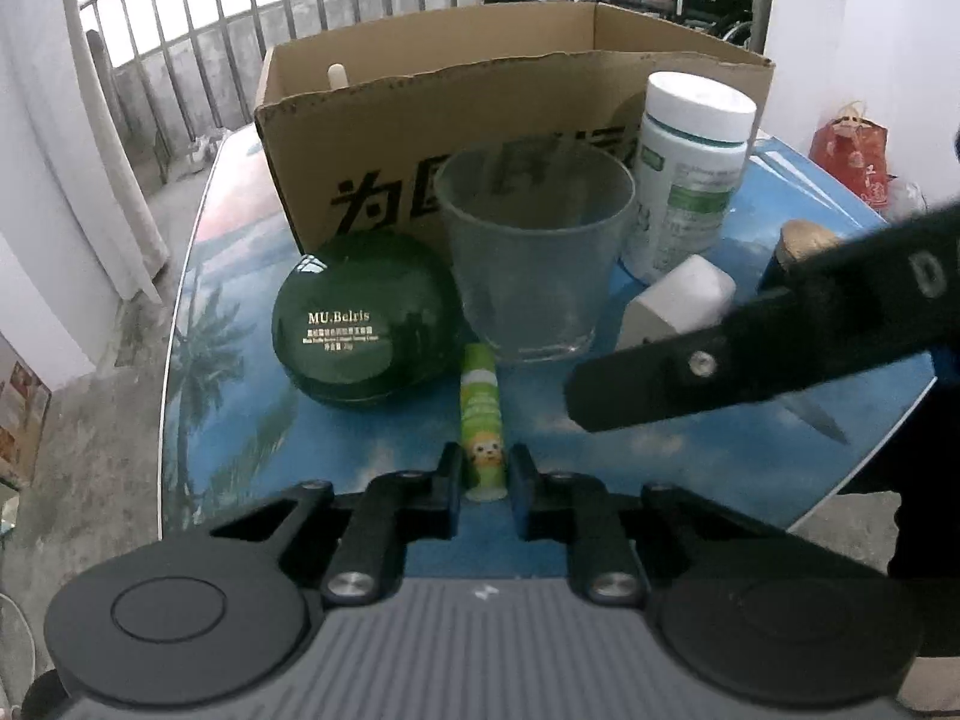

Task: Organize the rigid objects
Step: 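Move the right gripper back over the table to the green lip balm tube, then close the right gripper on the green lip balm tube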

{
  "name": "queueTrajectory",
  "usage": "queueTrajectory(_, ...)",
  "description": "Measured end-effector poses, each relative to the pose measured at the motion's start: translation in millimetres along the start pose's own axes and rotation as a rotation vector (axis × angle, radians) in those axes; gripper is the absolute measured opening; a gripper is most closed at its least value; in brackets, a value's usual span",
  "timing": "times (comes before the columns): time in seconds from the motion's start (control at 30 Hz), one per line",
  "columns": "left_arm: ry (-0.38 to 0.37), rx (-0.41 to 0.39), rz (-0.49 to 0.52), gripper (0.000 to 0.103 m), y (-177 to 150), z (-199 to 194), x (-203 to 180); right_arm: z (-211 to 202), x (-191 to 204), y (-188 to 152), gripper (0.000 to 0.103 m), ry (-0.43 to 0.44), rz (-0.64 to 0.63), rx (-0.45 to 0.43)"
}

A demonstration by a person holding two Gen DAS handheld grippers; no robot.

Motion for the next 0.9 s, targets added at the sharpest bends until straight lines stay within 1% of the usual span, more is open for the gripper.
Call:
queueTrajectory(0.07, -0.006, 0.0, -0.008, 0.016, -4.0, -2.3, -0.9, 2.0, -0.1, 0.4, 0.03, 0.001, 0.002, 0.001)
queueTrajectory(0.2, -0.048, 0.023, -0.037, 0.016, -10.4, -7.4, -7.2, 9.2, -2.2, 0.0, 0.03, -0.006, 0.011, 0.014)
queueTrajectory(0.33, -0.09, 0.032, -0.041, 0.017, -16.0, -13.9, -19.3, 18.5, -3.9, -3.4, 0.03, -0.017, 0.015, 0.042)
queueTrajectory(0.4, -0.082, 0.031, -0.042, 0.017, -17.7, -14.7, -20.7, 23.1, -4.5, -6.2, 0.03, -0.03, 0.013, 0.056)
queueTrajectory(0.5, -0.092, 0.038, -0.056, 0.016, -19.4, -15.9, -20.2, 26.7, -6.2, -9.3, 0.03, -0.058, 0.004, 0.07)
queueTrajectory(0.73, -0.092, 0.022, -0.057, 0.017, -16.2, -18.0, -19.8, 32.8, -7.7, -12.8, 0.03, -0.063, 0.006, 0.078)
queueTrajectory(0.77, -0.091, 0.02, -0.057, 0.017, -16.2, -18.6, -19.4, 33.1, -7.9, -12.8, 0.029, -0.065, 0.002, 0.077)
queueTrajectory(0.83, -0.086, 0.014, -0.052, 0.017, -17.0, -22.2, -19.8, 33.7, -7.8, -13.7, 0.022, -0.073, -0.007, 0.074)
queueTrajectory(0.9, -0.085, 0.009, -0.053, 0.017, -17.3, -24.8, -19.6, 34.0, -7.9, -14.3, 0.02, -0.073, -0.008, 0.074)
Point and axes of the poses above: each gripper's, at about its wrist camera, not at the fingertips, and z roughly the way its jaws point, x to its left, y to its top, the point moved 8 cm from there along z, roughly the way its jaws point, and after that the axes turned 7 degrees about -z, right-handed, at the moved point
